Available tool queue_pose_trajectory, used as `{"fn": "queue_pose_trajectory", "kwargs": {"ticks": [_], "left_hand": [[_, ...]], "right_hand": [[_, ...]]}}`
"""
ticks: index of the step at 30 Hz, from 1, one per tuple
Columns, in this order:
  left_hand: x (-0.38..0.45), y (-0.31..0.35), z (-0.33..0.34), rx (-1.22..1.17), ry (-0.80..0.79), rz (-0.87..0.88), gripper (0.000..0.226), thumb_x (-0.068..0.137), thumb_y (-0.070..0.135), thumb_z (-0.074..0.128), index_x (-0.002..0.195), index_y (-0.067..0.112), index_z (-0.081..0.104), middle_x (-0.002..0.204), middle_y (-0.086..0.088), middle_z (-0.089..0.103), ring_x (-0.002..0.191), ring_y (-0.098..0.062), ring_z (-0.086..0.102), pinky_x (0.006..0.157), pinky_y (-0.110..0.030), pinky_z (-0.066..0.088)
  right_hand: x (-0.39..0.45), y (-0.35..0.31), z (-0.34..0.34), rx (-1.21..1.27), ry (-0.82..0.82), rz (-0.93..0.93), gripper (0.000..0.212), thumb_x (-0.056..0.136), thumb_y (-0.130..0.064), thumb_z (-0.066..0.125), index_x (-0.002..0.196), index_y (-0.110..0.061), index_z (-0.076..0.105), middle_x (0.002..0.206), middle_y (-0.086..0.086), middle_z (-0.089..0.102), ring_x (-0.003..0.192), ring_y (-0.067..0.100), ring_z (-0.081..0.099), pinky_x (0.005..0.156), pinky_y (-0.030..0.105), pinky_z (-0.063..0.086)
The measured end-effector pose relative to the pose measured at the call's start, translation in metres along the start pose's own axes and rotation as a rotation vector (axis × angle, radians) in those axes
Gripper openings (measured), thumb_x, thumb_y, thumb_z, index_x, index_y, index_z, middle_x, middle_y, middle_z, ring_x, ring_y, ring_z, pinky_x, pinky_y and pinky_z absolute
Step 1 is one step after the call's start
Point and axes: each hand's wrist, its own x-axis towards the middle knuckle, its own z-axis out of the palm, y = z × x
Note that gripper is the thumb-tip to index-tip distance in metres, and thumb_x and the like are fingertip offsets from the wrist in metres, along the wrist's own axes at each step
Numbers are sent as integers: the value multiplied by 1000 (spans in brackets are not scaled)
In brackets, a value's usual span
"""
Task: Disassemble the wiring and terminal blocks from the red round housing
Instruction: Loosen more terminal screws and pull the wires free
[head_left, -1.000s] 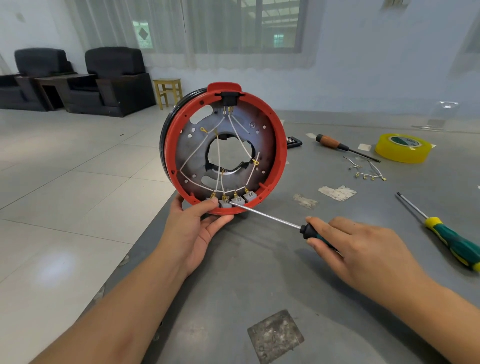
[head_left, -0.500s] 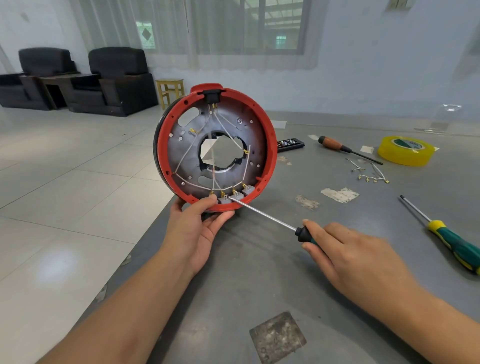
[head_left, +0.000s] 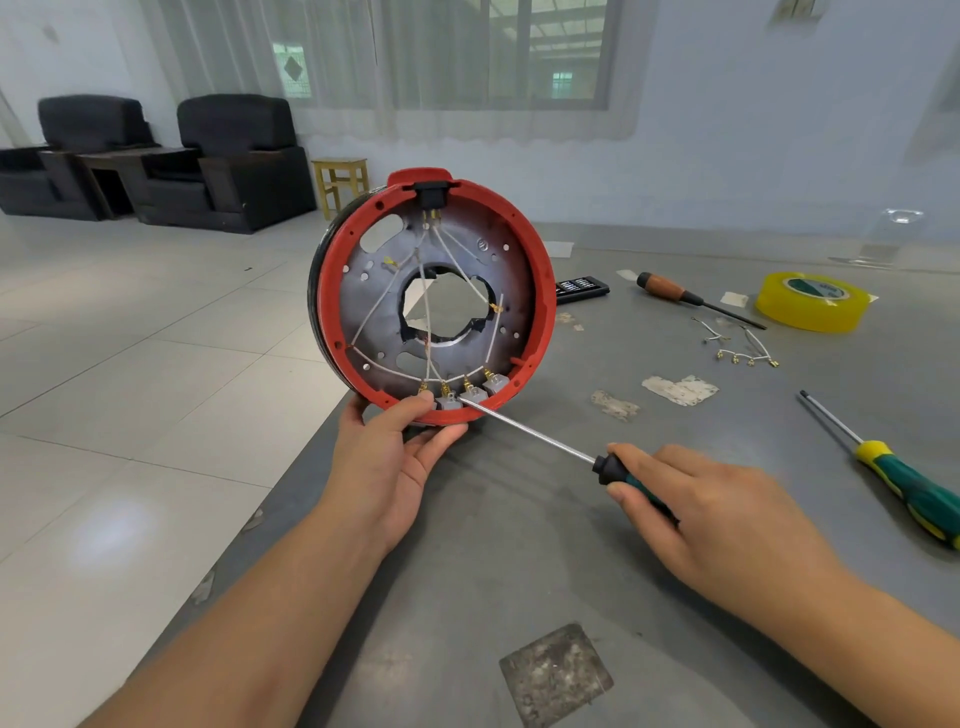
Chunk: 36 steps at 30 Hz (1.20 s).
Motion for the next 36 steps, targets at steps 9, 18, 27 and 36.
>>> {"fn": "queue_pose_trajectory", "kwargs": {"ticks": [9,18,27,36], "left_hand": [[0,3,-2,61,-81,-35,52,93,-8,66,141,10,55,112,-17,78,103,-40,77,78,-45,65],[0,2,-2,-44,-26,-38,47,92,-8,67,136,2,56,126,-27,71,104,-44,76,82,-53,65],[-1,0,-1,-36,-15,-22,44,93,-8,67,134,5,57,124,-27,71,101,-43,77,77,-49,65],[-2,2,-2,-9,-35,-20,53,93,-2,71,142,11,54,119,-20,76,103,-38,77,79,-46,65]], "right_hand": [[-1,11,-6,71,-17,47,35,101,-45,48,117,-24,71,78,-5,66,57,24,62,46,40,52],[-2,-13,1,-25,4,46,38,98,-43,45,115,-20,70,73,-3,59,48,27,56,36,36,46],[-3,-15,4,28,-25,64,45,97,-46,42,119,-20,70,78,-5,61,53,23,59,41,37,49],[-2,34,10,244,72,240,32,100,-49,46,126,-33,58,103,-19,62,84,7,58,68,29,49]]}}
